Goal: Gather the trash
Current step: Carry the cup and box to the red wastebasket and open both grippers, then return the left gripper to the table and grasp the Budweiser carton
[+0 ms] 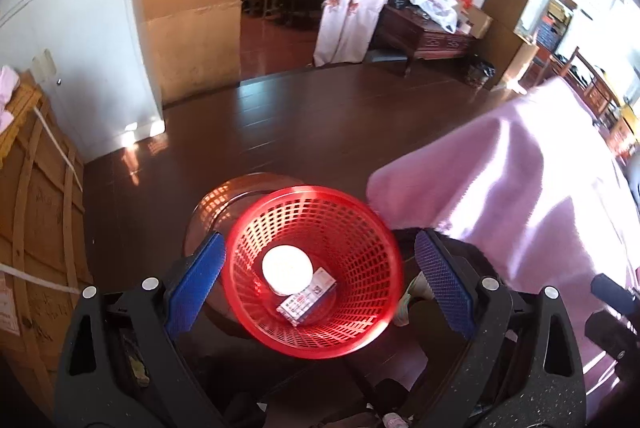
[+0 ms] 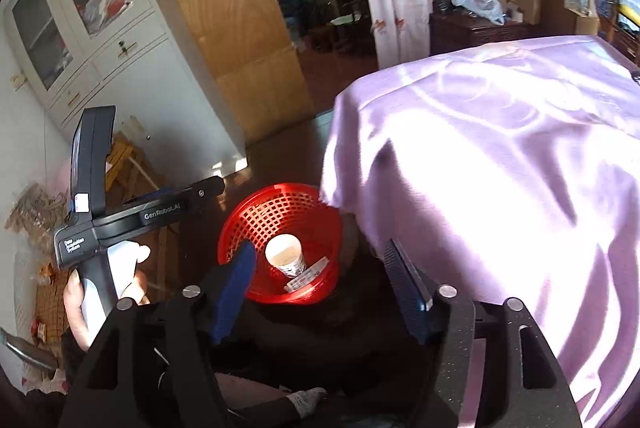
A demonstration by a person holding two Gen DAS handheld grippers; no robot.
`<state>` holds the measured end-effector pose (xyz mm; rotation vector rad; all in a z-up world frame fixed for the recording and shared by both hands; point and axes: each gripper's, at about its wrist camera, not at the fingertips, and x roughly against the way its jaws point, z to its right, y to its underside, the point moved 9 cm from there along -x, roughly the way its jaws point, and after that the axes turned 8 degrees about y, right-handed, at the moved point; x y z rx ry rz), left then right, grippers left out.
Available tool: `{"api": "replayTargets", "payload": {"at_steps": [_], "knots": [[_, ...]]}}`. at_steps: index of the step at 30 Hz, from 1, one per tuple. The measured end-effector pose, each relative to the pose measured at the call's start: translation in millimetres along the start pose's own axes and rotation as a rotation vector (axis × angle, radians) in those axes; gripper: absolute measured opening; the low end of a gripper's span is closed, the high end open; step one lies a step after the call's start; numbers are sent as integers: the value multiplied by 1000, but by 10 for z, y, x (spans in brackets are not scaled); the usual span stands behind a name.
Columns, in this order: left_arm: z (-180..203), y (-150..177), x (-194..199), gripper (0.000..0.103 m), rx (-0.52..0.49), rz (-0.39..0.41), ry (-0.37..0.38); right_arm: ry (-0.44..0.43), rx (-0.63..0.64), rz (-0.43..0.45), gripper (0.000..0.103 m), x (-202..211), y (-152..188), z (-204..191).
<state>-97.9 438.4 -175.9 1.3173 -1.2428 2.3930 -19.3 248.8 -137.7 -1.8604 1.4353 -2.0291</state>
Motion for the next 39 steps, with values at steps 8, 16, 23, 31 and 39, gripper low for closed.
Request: {"api": "replayTargets", "payload": {"at_steps": [8,16,23,31,39], "knots": [[553,44,145,93,-113,15,41,45,-74,93,78,314,29,437],[1312,194,251,93,-249,6,123,150,-152,220,87,838,101,893],[2106,488,325,95,-400,-37,237,241,-287,310,90,1368,370,1514],[3201,913,441,96,-592,-84,400,345,-513,394,91,1955,885,2386],[4154,1429,506,96,-769,-124,495,398,-720,477,92,2420,1442,3099]]}}
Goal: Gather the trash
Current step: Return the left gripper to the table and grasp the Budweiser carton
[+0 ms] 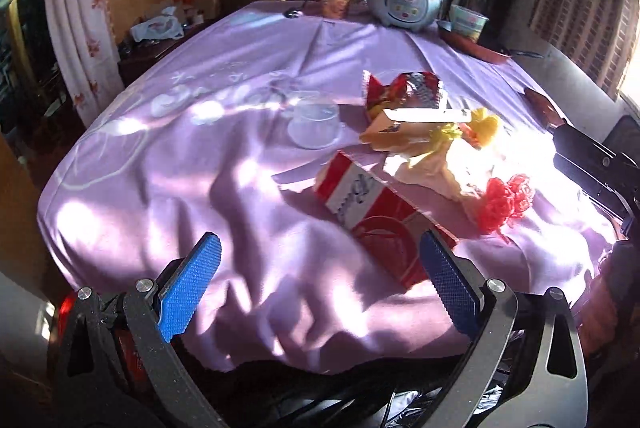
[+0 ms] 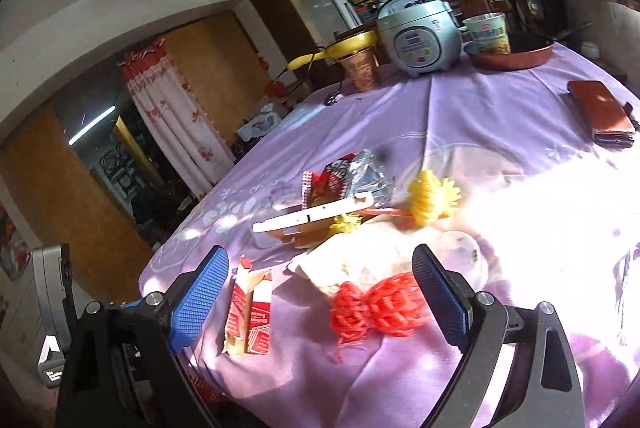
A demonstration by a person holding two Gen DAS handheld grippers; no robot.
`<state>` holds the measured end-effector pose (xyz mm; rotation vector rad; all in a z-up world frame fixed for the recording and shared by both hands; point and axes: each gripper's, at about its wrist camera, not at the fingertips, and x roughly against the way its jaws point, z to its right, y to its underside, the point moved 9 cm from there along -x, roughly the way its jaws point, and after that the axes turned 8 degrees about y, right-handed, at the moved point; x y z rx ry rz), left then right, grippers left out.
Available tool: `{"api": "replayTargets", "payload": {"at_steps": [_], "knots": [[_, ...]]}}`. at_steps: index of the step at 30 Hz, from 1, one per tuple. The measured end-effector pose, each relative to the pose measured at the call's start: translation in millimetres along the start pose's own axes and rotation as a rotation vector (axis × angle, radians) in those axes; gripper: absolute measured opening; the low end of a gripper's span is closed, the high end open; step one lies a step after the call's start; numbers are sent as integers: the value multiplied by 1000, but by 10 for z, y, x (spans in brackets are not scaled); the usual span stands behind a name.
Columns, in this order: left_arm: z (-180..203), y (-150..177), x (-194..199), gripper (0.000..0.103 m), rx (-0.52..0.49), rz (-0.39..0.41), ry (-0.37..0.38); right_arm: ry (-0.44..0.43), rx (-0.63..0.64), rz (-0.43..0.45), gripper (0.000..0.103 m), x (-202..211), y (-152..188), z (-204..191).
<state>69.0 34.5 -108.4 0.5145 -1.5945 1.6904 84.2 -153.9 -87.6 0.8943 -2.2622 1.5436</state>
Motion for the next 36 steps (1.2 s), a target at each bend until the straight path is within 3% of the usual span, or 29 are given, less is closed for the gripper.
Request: {"api": "replayTargets", "payload": {"at_steps": [4,9,18,23,30,33,36], "knots": [[326,-85,-205,96,-61,-17,28,19,-26,11,92,30,-29,217],[421,11,-501,96,-90,-71,0,43,-14,19,92,61,11,336],[-245,44,-501,96,-18,-69,-150,40,-27,8,92,61,34,404],[-446,47,-416,96,82,-63,-102,32,-25,-2,92,28,49,379],[-84,13,-611,95,-62,-68,-109,45,-4,0,92,38,51,343],[-130,-3,-645,83,-50,-59,-124,49,11,8,92,68,41,327],[-200,-12,-619,64,-33,-53,-124,63,35,16,92,70,46,308]]}}
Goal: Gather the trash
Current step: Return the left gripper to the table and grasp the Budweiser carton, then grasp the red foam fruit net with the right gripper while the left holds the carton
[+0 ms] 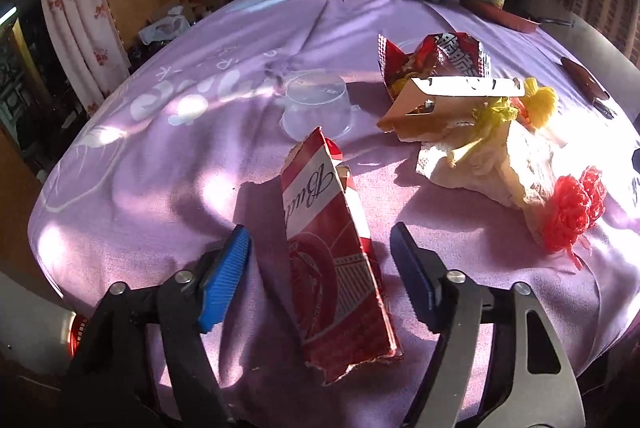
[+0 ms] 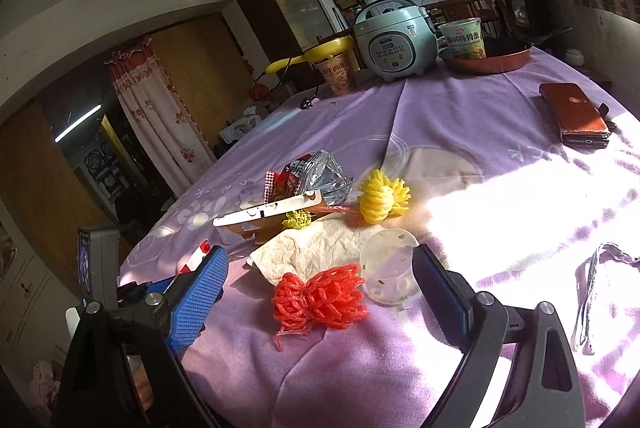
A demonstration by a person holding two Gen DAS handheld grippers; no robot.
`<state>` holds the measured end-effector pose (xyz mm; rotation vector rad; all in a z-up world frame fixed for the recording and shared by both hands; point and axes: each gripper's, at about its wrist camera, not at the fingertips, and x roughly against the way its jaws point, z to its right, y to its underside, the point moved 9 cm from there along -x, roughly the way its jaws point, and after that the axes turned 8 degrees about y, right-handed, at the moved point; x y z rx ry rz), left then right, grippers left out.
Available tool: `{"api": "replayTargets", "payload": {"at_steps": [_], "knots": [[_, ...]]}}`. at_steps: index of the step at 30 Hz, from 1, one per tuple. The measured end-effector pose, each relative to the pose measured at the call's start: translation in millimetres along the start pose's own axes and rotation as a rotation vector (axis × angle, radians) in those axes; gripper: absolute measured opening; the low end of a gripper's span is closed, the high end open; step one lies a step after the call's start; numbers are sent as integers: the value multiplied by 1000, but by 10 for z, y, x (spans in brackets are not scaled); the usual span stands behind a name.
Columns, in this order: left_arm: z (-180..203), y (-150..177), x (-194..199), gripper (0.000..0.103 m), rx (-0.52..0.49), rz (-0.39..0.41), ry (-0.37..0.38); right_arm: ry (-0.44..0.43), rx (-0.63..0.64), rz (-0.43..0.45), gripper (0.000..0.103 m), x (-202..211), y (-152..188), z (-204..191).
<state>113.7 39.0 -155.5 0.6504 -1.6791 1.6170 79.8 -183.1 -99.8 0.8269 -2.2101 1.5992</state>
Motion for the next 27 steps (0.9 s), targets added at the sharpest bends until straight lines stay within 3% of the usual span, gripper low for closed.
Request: {"api": "replayTargets", "payload": {"at_steps": [2,4,7,14,22,27], "knots": [[-44,5,23,49,8,5,-6,4,8,-1,92,-17,8,-10],[-72,10,65,41,20,14,6,6,11,-5,91,-33,15,-12],[-92,12,150,41,50,32,53,18,17,-2,89,-24,10,-8],[-204,-43,421,41,77,96,63,26,36,-12,74,55,12,33],[-324,-25,510,41,107,115,62,36,119,-86,73,-66,270,-119],[-364,-6,492,41,117,111,64,55,121,-133,78,-274,328,-196]]}}
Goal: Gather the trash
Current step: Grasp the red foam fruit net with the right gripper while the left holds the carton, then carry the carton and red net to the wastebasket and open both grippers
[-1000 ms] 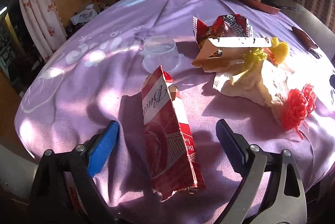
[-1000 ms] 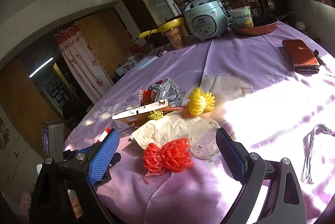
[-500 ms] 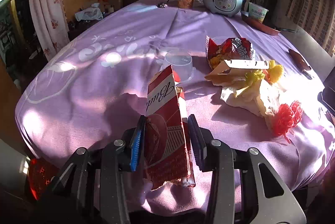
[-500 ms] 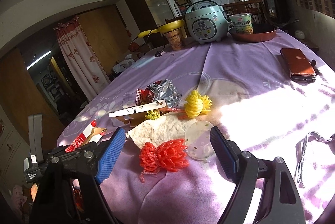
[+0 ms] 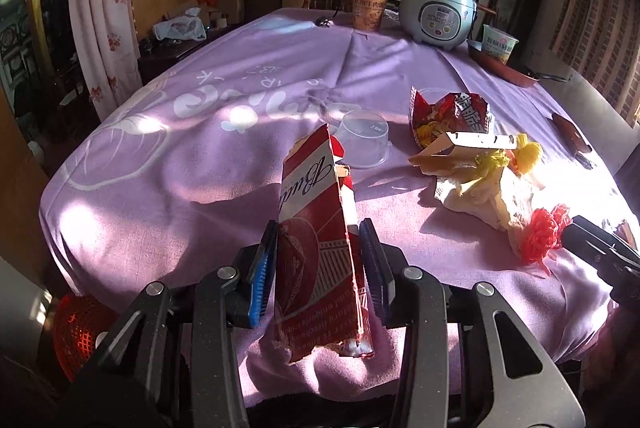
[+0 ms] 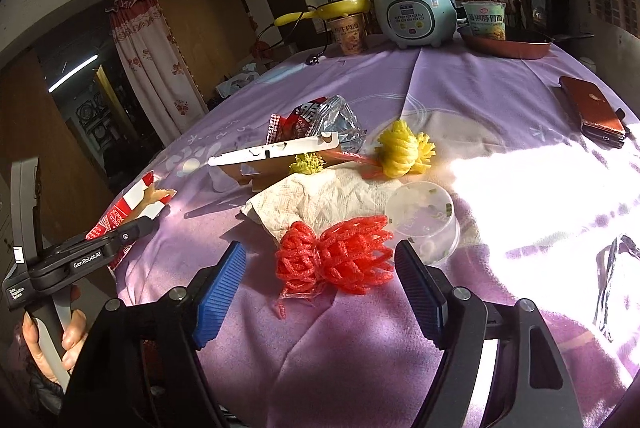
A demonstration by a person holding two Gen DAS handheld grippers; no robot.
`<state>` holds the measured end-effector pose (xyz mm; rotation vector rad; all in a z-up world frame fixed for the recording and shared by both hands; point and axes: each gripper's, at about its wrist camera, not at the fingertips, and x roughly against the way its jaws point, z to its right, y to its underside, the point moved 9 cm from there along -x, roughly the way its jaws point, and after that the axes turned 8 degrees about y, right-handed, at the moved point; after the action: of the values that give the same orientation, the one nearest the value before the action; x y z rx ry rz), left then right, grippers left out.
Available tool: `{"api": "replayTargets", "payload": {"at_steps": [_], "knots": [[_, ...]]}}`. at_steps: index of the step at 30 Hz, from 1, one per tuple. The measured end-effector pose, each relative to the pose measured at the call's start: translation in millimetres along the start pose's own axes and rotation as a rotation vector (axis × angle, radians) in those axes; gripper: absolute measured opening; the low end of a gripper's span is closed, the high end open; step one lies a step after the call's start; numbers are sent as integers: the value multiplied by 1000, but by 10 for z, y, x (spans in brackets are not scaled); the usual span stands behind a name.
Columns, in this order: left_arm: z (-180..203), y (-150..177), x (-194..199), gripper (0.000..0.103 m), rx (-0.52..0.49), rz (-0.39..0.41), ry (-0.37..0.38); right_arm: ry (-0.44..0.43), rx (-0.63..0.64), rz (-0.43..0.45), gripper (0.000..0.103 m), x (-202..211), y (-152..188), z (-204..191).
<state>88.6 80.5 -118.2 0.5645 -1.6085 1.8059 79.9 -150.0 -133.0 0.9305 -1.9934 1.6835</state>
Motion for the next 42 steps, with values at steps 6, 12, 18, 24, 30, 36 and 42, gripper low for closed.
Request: {"api": "replayTargets", "payload": {"at_steps": [6,12,18,24,30,36,42], "knots": [[-35,17,-23,41,7,-6,5,56,22,-44,52,-212,42,-7],[-113,1,50,41,25,12,6,24,-2,25,38,-7,-85,-3],[-253,-67,268,41,58,59,-5,-24,15,93,38,293,-276,-155],[-571,-73,509,41,104,100,-56,-88,36,94,38,390,-337,-393],[-1118,71,767,41,188,122,-148,-146,93,93,38,428,-364,-749],[-1838,444,1027,41,317,116,-263,-229,159,63,38,401,-357,-1232],[-2597,976,1167,41,470,72,-369,-323,258,-2,38,294,-257,-1917]]}}
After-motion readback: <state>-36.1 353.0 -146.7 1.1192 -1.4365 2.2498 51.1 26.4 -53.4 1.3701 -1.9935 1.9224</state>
